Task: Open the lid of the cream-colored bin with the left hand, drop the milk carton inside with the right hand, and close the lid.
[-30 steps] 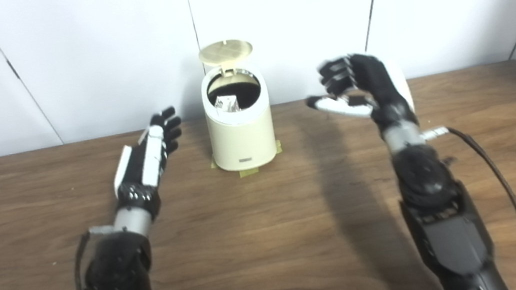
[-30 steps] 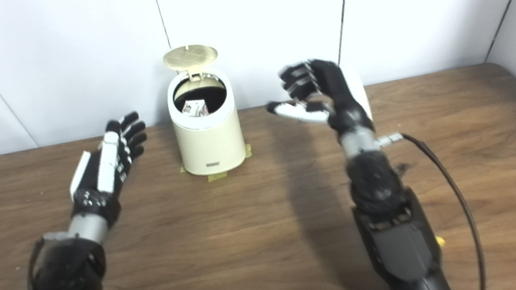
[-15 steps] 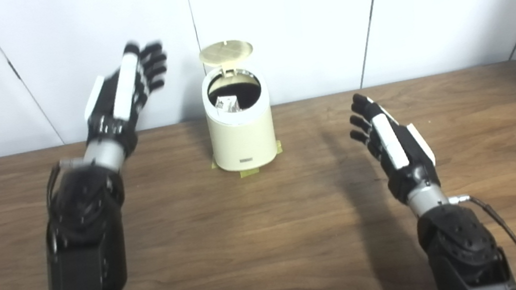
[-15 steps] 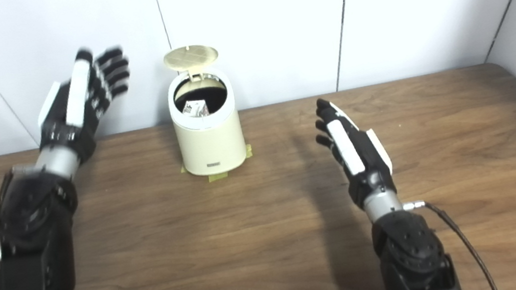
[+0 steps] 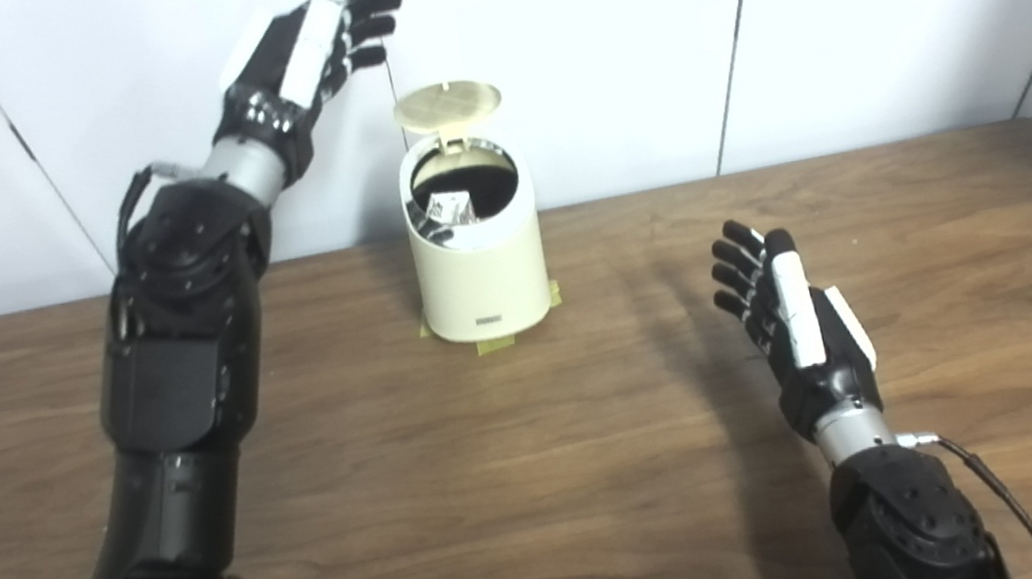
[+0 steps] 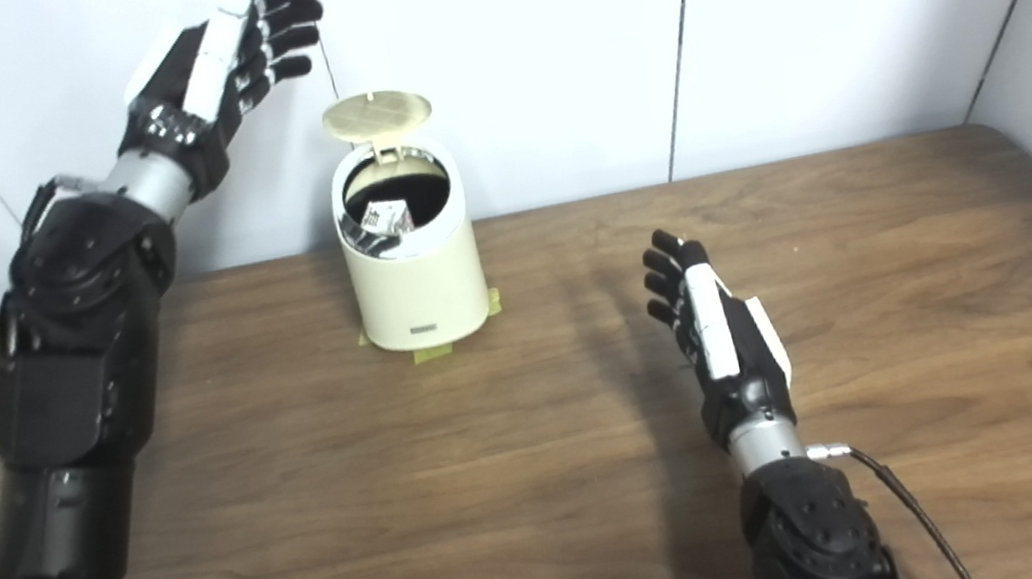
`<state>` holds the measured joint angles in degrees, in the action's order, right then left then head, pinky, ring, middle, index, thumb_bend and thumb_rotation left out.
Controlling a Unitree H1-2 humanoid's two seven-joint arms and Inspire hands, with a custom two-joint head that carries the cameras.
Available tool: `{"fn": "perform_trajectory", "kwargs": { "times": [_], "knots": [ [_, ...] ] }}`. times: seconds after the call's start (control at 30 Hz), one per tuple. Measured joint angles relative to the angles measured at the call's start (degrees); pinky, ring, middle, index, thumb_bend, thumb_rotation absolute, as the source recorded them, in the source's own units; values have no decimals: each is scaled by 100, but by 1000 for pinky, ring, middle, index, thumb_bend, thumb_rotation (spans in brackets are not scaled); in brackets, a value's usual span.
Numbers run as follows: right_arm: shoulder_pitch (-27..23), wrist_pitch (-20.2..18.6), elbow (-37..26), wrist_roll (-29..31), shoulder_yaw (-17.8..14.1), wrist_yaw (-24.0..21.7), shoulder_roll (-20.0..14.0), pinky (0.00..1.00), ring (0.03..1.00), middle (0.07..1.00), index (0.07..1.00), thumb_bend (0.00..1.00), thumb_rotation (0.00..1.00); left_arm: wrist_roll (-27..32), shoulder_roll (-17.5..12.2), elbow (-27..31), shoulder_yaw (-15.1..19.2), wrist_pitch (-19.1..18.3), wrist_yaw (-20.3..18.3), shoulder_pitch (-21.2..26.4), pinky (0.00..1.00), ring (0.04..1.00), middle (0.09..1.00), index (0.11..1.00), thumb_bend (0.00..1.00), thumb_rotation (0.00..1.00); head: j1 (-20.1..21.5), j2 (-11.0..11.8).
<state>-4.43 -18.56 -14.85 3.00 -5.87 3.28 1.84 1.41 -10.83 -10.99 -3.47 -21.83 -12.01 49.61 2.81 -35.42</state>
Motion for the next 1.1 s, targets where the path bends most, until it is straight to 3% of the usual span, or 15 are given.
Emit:
{"fn": "perform_trajectory", "kwargs": {
  "times": [0.13, 0.27, 0.53, 0.87, 0.97, 1.1],
  "knots": [
    [20, 98, 58, 38, 1, -1, 4, 888, 894, 879, 883, 598, 992, -115, -55, -295, -146, 64, -156, 195, 863, 858, 844, 824, 506, 1000, 0, 9],
    [40, 118, 148, 54, 14, -1, 9, 895, 893, 880, 890, 592, 997, -147, -98, -317, -234, 80, -366, 323, 802, 799, 794, 809, 488, 1000, 0, 44],
    [42, 260, 184, 90, 48, 0, 64, 873, 869, 868, 896, 566, 1000, -809, -464, -515, -962, 659, -849, 414, 793, 786, 764, 781, 498, 1000, 17, 79],
    [42, 527, 380, 46, 48, 144, 135, 835, 835, 826, 871, 558, 978, -1971, -712, -479, -1688, 934, -1010, 437, 921, 846, 764, 828, 582, 1000, 35, 97],
    [42, 568, 393, 47, 36, 170, 145, 829, 831, 824, 869, 548, 977, -2376, -822, -359, -1953, 939, -1174, 463, 864, 845, 785, 850, 603, 1000, 44, 97],
    [42, 583, 480, 34, 44, 209, 153, 831, 832, 826, 876, 549, 989, -2673, -886, -227, -2030, 943, -1351, 480, 797, 823, 788, 844, 583, 1000, 70, 88]
  ]
}}
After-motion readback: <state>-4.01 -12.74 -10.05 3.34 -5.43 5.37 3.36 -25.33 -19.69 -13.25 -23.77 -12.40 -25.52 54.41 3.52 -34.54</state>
